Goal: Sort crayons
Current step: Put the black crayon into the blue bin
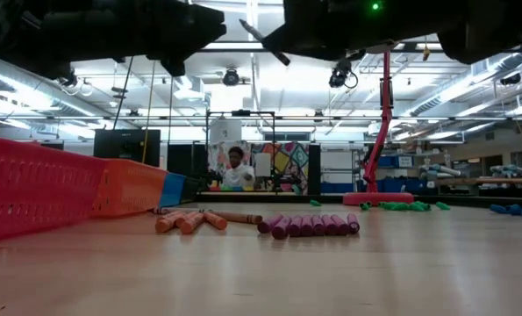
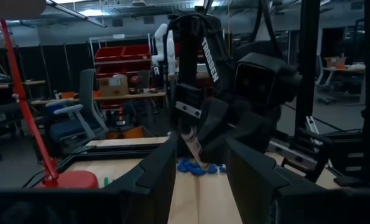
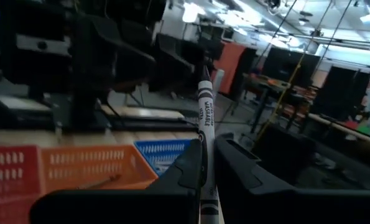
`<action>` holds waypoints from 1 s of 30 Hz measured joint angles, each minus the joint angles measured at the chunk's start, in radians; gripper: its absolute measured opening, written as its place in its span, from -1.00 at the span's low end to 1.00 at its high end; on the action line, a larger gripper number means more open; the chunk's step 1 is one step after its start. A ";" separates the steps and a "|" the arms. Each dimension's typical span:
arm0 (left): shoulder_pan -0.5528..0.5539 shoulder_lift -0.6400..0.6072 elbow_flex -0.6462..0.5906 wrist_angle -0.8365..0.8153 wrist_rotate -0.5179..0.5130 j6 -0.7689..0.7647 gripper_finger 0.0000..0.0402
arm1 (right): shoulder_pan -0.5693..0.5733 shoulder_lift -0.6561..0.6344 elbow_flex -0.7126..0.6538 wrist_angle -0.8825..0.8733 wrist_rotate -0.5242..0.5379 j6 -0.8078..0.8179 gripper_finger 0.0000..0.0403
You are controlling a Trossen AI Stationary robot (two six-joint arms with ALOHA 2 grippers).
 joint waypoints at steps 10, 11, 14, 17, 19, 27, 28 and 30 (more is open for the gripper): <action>0.006 0.148 0.026 0.184 0.067 -0.022 -0.26 | -0.008 0.000 -0.014 0.042 -0.170 0.014 -0.81; 0.006 0.161 0.031 0.195 0.079 -0.022 -0.26 | -0.008 0.000 -0.014 0.043 -0.171 0.014 -0.81; 0.006 0.193 0.046 0.205 0.108 -0.022 -0.26 | -0.007 0.000 -0.015 0.051 -0.174 0.012 -0.81; 0.006 0.214 0.068 0.211 0.122 -0.022 -0.26 | -0.007 0.000 -0.015 0.055 -0.176 0.011 -0.81; 0.006 0.225 0.078 0.208 0.123 -0.022 -0.26 | -0.007 0.000 -0.015 0.057 -0.177 0.012 -0.81; 0.006 0.231 0.089 0.213 0.123 -0.029 -0.27 | -0.008 0.000 -0.014 0.056 -0.216 0.059 -0.81; 0.006 0.231 0.089 0.213 0.123 -0.029 -0.28 | -0.010 0.000 -0.014 0.054 -0.223 0.063 -0.81; 0.006 0.231 0.089 0.215 0.123 -0.029 -0.30 | -0.015 0.000 -0.014 0.048 -0.235 0.069 -0.81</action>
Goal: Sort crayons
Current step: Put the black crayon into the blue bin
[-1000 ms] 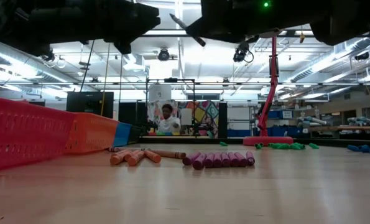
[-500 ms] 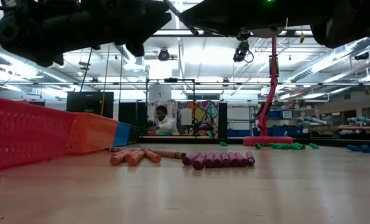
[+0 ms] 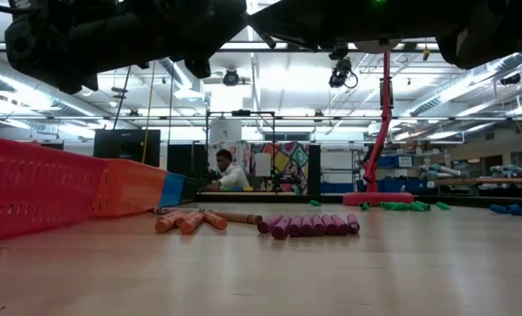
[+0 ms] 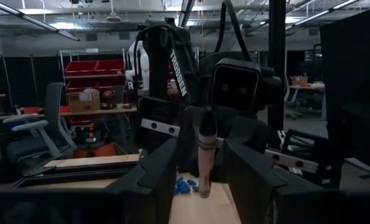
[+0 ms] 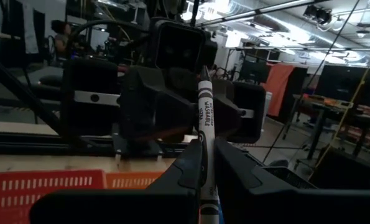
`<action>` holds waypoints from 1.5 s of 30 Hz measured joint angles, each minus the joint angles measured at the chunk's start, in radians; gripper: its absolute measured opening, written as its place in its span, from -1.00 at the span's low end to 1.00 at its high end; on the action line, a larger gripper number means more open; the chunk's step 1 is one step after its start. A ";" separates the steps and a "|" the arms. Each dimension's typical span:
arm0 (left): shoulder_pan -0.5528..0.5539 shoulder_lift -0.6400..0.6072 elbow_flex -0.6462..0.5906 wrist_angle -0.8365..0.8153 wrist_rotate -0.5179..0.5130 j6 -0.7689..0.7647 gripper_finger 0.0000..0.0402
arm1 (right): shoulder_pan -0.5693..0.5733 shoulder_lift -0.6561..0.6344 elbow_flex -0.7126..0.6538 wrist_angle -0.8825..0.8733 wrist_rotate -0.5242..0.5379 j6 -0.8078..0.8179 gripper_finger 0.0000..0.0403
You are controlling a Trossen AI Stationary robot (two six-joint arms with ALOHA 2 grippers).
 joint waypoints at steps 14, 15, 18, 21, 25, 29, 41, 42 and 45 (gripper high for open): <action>0.000 0.000 0.000 0.008 0.000 -0.017 -0.60 | -0.042 0.000 0.000 -0.076 -0.077 0.115 -0.74; 0.001 0.000 0.000 0.008 0.000 -0.016 -0.64 | -0.045 0.000 0.000 -0.081 -0.081 0.120 -0.74; 0.001 0.000 0.000 0.008 0.000 -0.010 -0.78 | -0.052 0.000 0.000 -0.089 -0.104 0.124 -0.74; 0.001 0.000 0.000 0.009 0.001 -0.010 -0.88 | -0.054 0.000 0.000 -0.091 -0.126 0.124 -0.73; 0.001 0.000 0.000 0.008 0.002 -0.009 -0.88 | -0.054 0.000 0.000 -0.091 -0.130 0.123 -0.65; 0.001 0.000 0.000 0.008 0.000 -0.009 -0.84 | -0.054 0.000 0.000 -0.091 -0.127 0.116 -0.51; 0.021 -0.002 0.000 -0.050 0.000 -0.021 -0.83 | -0.036 0.000 0.000 -0.094 -0.055 0.094 -0.17; 0.031 -0.002 0.000 -0.060 0.000 -0.031 -0.83 | -0.036 0.000 0.000 -0.098 -0.044 0.094 -0.15; 0.056 -0.002 0.000 -0.092 -0.001 -0.066 -0.83 | -0.036 0.000 0.000 -0.119 -0.022 0.099 -0.12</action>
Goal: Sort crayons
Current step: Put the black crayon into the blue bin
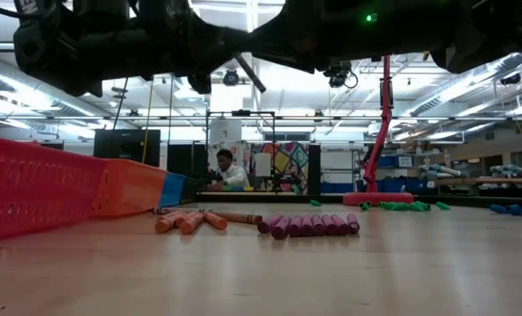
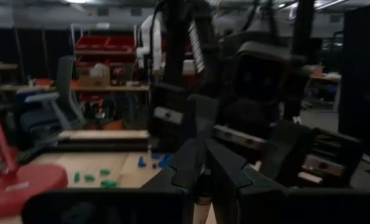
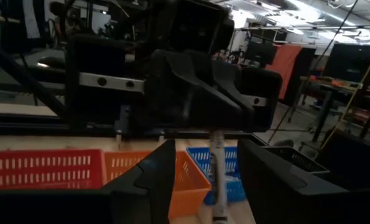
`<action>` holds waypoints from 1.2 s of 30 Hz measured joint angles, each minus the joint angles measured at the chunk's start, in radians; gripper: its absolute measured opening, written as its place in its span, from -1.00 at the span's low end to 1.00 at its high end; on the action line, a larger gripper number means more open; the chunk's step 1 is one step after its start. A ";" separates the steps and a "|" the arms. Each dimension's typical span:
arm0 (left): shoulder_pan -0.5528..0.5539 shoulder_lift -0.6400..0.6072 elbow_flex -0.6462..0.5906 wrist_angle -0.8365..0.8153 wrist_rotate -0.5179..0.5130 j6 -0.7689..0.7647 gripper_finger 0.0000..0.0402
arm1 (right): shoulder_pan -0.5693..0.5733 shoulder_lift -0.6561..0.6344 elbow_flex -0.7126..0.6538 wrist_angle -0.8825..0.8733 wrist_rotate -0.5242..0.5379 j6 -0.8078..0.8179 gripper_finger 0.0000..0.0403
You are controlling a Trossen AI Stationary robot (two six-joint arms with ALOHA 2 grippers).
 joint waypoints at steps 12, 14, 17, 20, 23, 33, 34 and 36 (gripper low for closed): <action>0.071 -0.027 0.000 -0.159 0.001 -0.074 -0.83 | 0.004 0.000 0.000 -0.037 0.083 -0.037 -0.10; 0.087 -0.058 0.000 -0.212 0.001 -0.084 -0.83 | 0.011 0.000 0.000 -0.037 0.107 -0.056 -0.10; 0.100 -0.118 0.000 -0.311 -0.002 -0.091 -0.83 | 0.012 0.000 0.000 -0.037 0.132 -0.074 -0.10; 0.102 -0.182 0.000 -0.411 -0.017 -0.091 -0.83 | 0.012 0.000 0.000 -0.039 0.146 -0.084 -0.10; 0.101 -0.244 0.000 -0.510 -0.068 -0.091 -0.83 | 0.012 0.000 0.000 -0.039 0.162 -0.084 -0.10; 0.101 -0.421 0.000 -0.801 -0.209 -0.098 -0.83 | 0.012 0.000 0.000 -0.047 0.161 -0.084 -0.10; 0.101 -0.436 -0.001 -0.832 -0.224 -0.104 -0.83 | 0.012 0.000 0.000 -0.047 0.161 -0.084 -0.10; 0.102 -0.464 -0.001 -0.881 -0.249 -0.122 -0.83 | 0.012 0.000 0.000 -0.047 0.161 -0.084 -0.10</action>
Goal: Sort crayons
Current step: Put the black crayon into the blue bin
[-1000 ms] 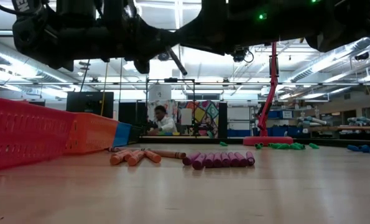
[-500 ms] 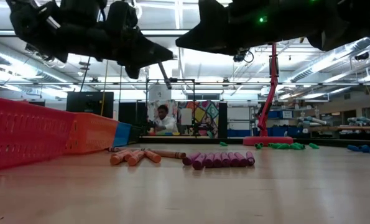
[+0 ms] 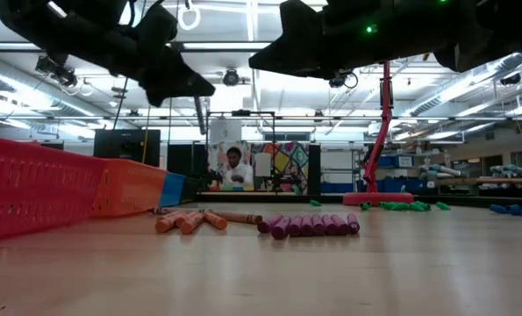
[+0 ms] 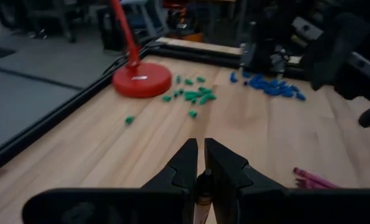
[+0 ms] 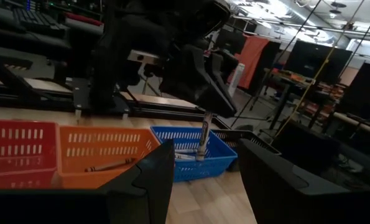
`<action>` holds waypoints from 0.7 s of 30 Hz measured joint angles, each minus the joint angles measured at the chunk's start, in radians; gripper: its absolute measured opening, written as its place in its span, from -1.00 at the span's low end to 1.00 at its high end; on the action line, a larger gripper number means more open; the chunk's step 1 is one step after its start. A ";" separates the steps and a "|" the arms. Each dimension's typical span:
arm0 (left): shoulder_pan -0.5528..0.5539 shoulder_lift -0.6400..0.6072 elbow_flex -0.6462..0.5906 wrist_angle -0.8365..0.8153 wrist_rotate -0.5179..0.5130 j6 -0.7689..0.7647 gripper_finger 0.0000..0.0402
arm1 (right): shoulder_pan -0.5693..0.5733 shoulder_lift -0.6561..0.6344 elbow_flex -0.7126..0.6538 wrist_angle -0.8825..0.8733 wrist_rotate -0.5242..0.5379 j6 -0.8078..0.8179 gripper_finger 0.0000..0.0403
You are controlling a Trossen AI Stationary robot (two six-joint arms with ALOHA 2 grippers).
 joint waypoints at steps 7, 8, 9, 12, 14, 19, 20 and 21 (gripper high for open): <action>0.000 -0.096 0.000 -0.164 -0.103 -0.062 -0.83 | 0.000 0.000 0.000 -0.005 0.000 0.003 -0.10; 0.001 -0.106 0.000 -0.187 -0.118 -0.073 -0.83 | 0.000 0.000 0.000 -0.005 0.000 0.003 -0.10; 0.001 -0.115 0.000 -0.205 -0.131 -0.090 -0.83 | 0.000 0.000 0.000 -0.005 0.000 0.003 -0.10; 0.014 -0.135 0.000 -0.267 -0.154 -0.139 -0.83 | 0.000 0.000 0.000 -0.007 -0.001 0.013 -0.10; 0.033 -0.136 0.000 -0.292 -0.156 -0.172 -0.83 | 0.000 0.000 0.000 -0.016 -0.007 0.028 -0.10; 0.080 -0.135 0.000 -0.355 -0.156 -0.235 -0.83 | -0.001 0.000 0.000 -0.048 -0.034 0.053 -0.10; 0.091 -0.135 0.000 -0.374 -0.157 -0.251 -0.83 | -0.002 0.000 0.000 -0.049 -0.036 0.054 -0.10; 0.101 -0.135 0.000 -0.391 -0.157 -0.269 -0.83 | -0.002 0.000 0.000 -0.050 -0.036 0.054 -0.10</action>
